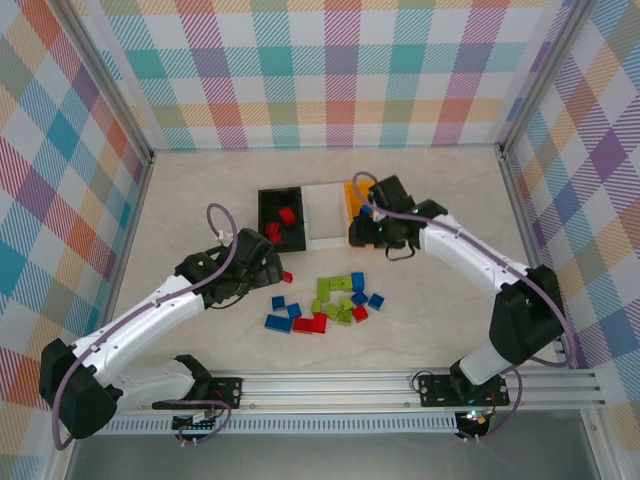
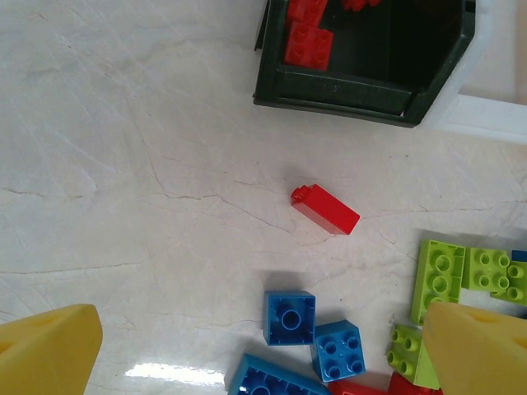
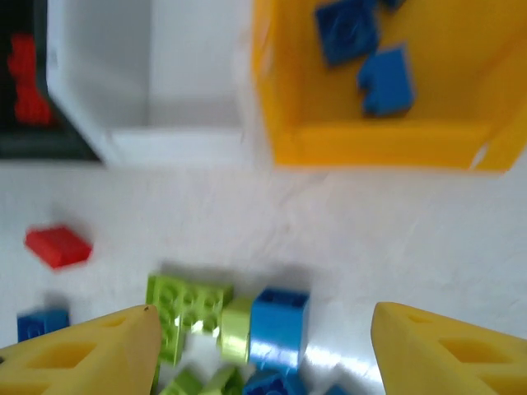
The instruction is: Sort the legos into containers by color
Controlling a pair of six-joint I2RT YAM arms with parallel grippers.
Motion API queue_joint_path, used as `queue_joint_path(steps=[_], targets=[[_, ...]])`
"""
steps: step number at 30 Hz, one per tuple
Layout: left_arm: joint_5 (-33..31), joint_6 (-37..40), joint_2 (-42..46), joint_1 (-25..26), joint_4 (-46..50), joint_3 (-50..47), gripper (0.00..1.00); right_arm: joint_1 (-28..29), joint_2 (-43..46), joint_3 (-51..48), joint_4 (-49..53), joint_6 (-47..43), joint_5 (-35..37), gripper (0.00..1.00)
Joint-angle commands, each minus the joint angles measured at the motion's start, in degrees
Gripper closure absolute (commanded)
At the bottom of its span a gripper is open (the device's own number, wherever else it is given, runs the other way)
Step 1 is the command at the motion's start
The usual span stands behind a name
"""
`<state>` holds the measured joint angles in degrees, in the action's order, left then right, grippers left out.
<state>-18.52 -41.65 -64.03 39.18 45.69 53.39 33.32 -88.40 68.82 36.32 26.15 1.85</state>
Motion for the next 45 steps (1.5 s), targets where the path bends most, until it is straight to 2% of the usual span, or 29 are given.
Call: queue_joint_path(steps=[1,6,9,10,14,21,24,30,32,37,40,45], targets=[[0.41,-1.11,-0.78,-0.86,-1.28,-1.11,0.00,2.12,-2.17,-5.89,-2.25,3.19,-1.90,0.36],[-0.10,-0.96,-0.31,-1.03,-0.19,-0.96,0.00,3.79,-5.85,-8.21,-4.99,1.76,-1.97,0.37],[-0.66,-0.66,0.71,-1.34,0.73,-0.90,0.00,4.21,-6.65,-8.76,-5.13,1.28,-1.56,0.48],[-0.80,-0.57,1.11,-1.46,0.82,-0.96,0.00,4.31,-6.32,-9.10,-5.03,0.95,-1.12,0.49],[-0.77,-0.40,1.71,-2.22,0.89,-1.31,0.00,5.34,-5.06,-10.41,-3.05,-1.07,-0.80,0.41],[0.79,-0.80,1.30,-3.12,-0.65,-2.65,0.00,5.48,-5.91,-12.36,-3.49,-1.63,1.41,0.42],[1.45,-0.66,1.09,-3.39,-0.73,-2.36,0.00,5.37,-6.59,-11.43,-2.05,0.50,6.10,0.45],[1.21,-0.34,1.64,-3.58,-0.16,-2.09,0.00,4.23,-4.45,-11.33,-1.23,2.78,10.19,0.49],[1.43,-0.16,1.72,-3.74,-0.01,-2.14,0.00,4.13,-3.53,-11.42,-2.08,2.50,9.41,0.48],[1.54,-0.01,1.92,-3.85,0.06,-2.00,0.00,4.25,-1.98,-10.55,-5.14,1.45,5.48,0.35],[1.65,-0.01,1.98,-3.94,-0.16,-1.97,0.00,4.12,-4.07,-9.18,-5.12,1.29,4.52,0.35],[1.43,-0.04,2.05,-4.02,0.50,-1.64,0.00,3.77,-8.56,-8.65,-4.80,2.44,4.02,0.41]])
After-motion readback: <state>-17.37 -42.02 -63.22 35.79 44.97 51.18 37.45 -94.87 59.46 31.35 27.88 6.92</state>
